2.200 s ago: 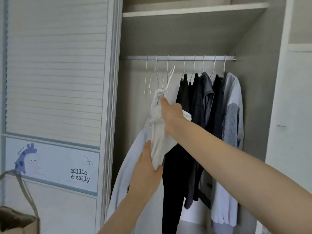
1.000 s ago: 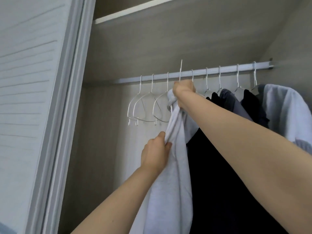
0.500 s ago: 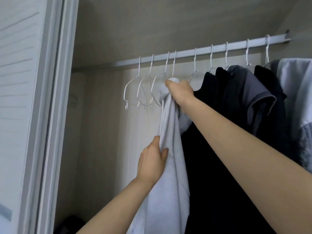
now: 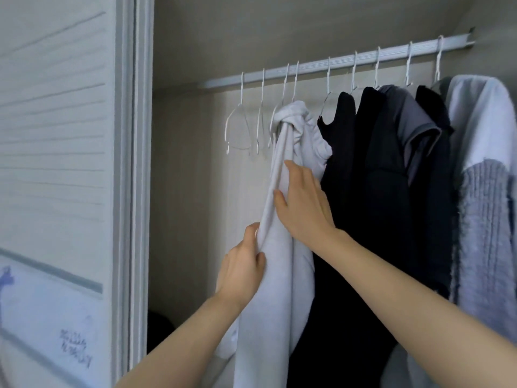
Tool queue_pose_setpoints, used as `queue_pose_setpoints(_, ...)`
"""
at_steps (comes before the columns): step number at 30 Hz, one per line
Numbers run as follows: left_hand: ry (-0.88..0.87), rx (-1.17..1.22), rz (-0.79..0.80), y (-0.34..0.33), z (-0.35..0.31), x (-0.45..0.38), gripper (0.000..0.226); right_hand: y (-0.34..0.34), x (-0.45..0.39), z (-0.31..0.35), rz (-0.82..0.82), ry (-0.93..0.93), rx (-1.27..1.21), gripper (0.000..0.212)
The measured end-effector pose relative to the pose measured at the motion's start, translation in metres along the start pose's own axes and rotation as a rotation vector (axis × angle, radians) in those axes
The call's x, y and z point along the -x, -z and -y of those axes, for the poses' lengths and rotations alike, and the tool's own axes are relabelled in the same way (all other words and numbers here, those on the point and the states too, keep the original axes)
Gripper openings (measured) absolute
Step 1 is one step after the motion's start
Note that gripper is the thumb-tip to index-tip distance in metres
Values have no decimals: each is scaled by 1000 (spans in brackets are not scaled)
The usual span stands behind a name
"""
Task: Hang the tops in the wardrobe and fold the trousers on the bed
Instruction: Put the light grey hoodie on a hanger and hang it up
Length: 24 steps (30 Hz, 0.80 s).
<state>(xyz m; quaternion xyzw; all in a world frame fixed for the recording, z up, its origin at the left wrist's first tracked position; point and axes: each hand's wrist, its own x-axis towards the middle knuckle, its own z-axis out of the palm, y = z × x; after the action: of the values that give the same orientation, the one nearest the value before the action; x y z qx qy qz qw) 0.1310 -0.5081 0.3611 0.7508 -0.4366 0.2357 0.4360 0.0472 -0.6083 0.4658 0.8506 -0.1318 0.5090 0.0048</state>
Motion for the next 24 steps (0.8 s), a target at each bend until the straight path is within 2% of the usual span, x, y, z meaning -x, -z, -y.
queue_pose_setpoints(8, 88, 43, 67, 45, 28, 111, 43, 16, 122, 50, 211, -18, -66, 51)
queue_pose_setpoints(11, 176, 48, 60, 75, 32, 169, 39, 18, 174, 83, 332, -18, -120, 51)
queue_pose_setpoints(14, 257, 55, 50, 111, 29, 229, 36, 25, 219, 113, 381, 29, -207, 49)
queue_pose_setpoints(20, 535, -71, -71, 178, 18, 371, 26, 31, 319, 178, 511, 173, -455, 49)
queue_pose_setpoints(24, 765, -258, -226, 208, -11, 478, 26, 36, 398, 231, 684, 279, -690, 49)
